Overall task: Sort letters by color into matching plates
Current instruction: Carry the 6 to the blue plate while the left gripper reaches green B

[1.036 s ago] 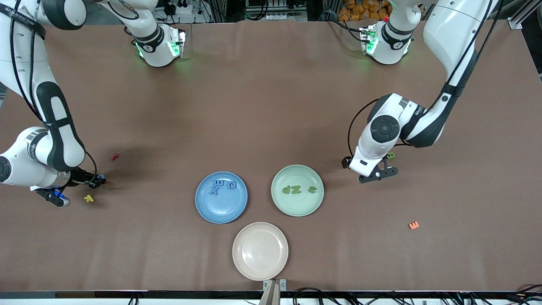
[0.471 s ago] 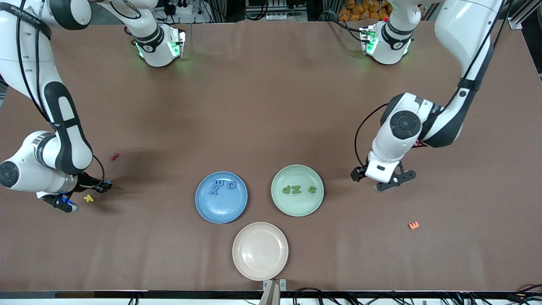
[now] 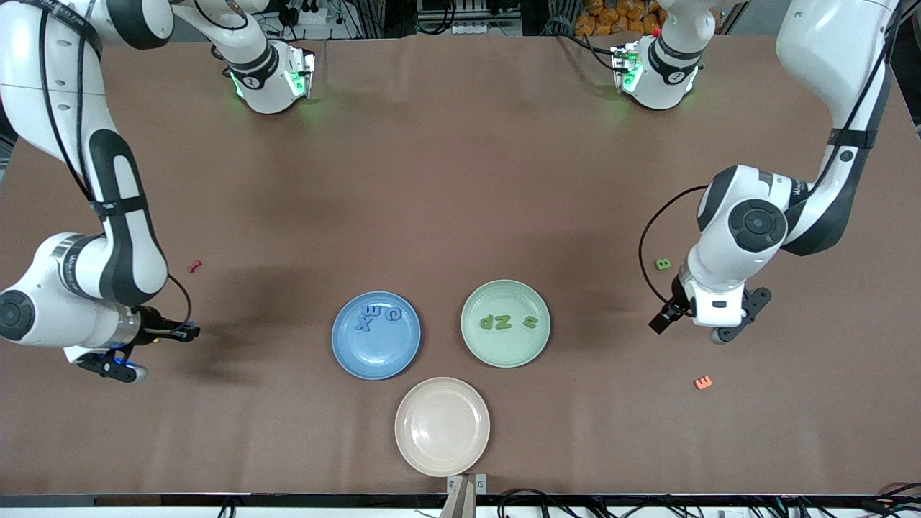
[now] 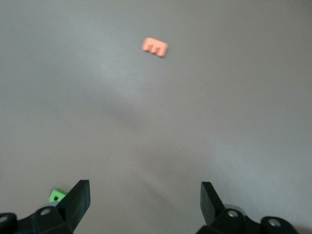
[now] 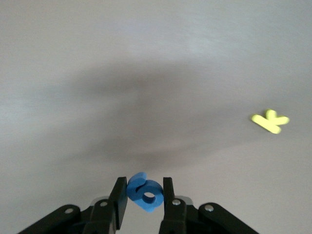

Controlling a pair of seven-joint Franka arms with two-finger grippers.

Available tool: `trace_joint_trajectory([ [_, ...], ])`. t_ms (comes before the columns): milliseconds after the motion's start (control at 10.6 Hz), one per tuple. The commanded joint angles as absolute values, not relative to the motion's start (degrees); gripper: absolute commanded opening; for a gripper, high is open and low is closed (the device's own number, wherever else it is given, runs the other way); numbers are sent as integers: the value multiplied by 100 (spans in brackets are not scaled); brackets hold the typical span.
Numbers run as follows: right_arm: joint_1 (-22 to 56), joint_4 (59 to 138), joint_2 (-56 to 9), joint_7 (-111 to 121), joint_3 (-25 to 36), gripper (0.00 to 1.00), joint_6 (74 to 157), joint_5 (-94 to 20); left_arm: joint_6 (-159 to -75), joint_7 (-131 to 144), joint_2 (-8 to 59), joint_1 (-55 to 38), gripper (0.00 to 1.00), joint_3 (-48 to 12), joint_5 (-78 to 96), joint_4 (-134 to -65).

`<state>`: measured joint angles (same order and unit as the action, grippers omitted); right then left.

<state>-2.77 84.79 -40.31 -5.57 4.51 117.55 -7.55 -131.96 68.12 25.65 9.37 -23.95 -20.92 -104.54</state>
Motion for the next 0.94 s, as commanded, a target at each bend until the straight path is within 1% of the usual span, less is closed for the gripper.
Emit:
trace_joint_trajectory([
  [0, 306, 8078, -3990, -554, 475, 24, 11409, -624, -13096, 8626, 2698, 967, 100, -2426, -2021, -10573],
  [377, 1325, 7963, -3990, -711, 483, 24, 11338, -492, -13192, 10128, 2620, 1151, 100, -2469, -1908, -10994],
  [660, 1791, 7945, -3964, -756, 475, 24, 11338, -483, -13228, 11509, 2611, 1107, 100, -2452, -1846, -11118],
  [848, 2152, 7858, -4007, -695, 475, 24, 11347, -501, -13228, 12136, 2663, 1238, 100, -2408, -1872, -11109],
])
